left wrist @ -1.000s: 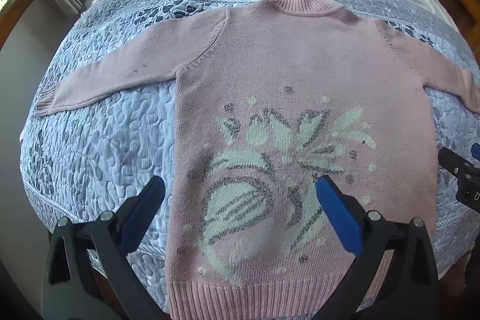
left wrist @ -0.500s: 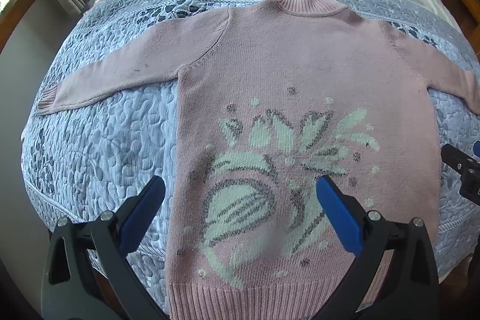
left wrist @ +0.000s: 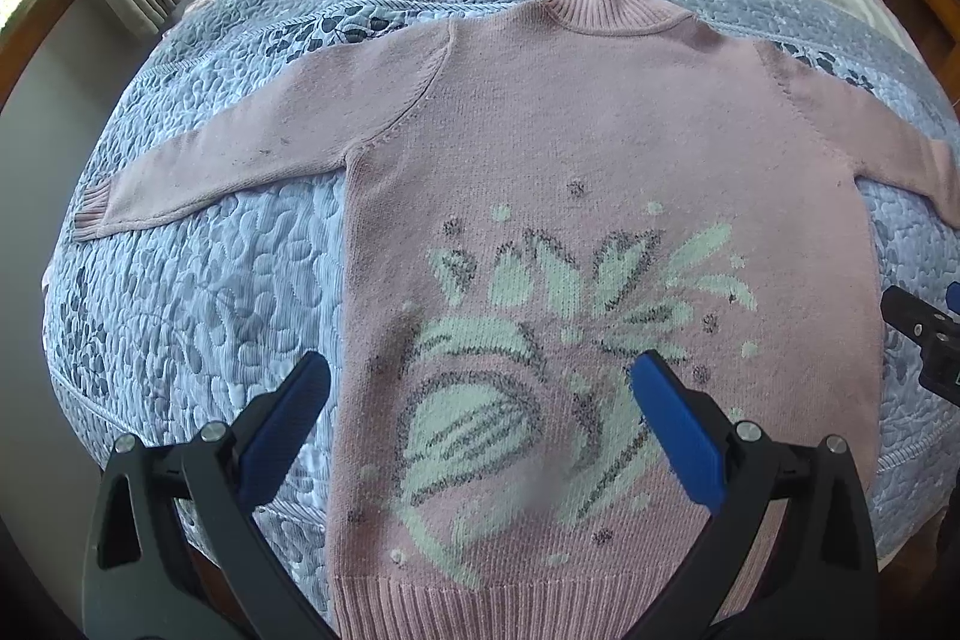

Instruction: Fold small clothes

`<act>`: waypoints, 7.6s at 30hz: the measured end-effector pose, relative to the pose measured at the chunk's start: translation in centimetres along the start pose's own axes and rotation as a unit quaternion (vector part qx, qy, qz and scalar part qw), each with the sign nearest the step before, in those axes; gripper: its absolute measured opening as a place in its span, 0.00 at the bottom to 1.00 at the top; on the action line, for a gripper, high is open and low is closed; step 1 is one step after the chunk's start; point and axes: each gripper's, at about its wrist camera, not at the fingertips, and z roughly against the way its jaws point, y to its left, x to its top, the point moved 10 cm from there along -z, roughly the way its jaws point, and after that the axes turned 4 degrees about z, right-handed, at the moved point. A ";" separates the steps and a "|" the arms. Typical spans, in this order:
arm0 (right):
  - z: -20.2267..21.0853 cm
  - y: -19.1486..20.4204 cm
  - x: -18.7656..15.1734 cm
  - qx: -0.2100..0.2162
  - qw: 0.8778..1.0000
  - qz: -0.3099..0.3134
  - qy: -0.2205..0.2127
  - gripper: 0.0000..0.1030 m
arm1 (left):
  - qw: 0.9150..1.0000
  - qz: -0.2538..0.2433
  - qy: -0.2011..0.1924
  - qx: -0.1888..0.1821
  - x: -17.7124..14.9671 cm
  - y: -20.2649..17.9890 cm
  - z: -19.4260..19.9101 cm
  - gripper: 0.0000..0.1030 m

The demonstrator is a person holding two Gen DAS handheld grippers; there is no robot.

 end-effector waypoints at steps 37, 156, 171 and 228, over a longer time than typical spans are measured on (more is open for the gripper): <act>-0.6 0.1 0.7 0.008 1.000 -0.004 0.002 0.96 | 1.000 0.002 -0.003 0.008 0.3 0.6 -0.4 0.97; -6.8 -15.6 6.1 0.180 0.981 -0.063 -0.019 0.36 | 0.950 0.050 0.119 -0.285 11.2 -27.5 -11.1 0.13; -6.6 -15.0 9.7 0.198 0.975 -0.092 -0.027 0.48 | 0.986 0.099 -0.013 -0.133 16.0 -7.0 -9.1 0.12; -6.4 9.7 11.1 0.228 0.969 0.098 0.016 0.59 | 0.959 0.278 -0.016 -0.054 8.4 21.4 -11.2 0.64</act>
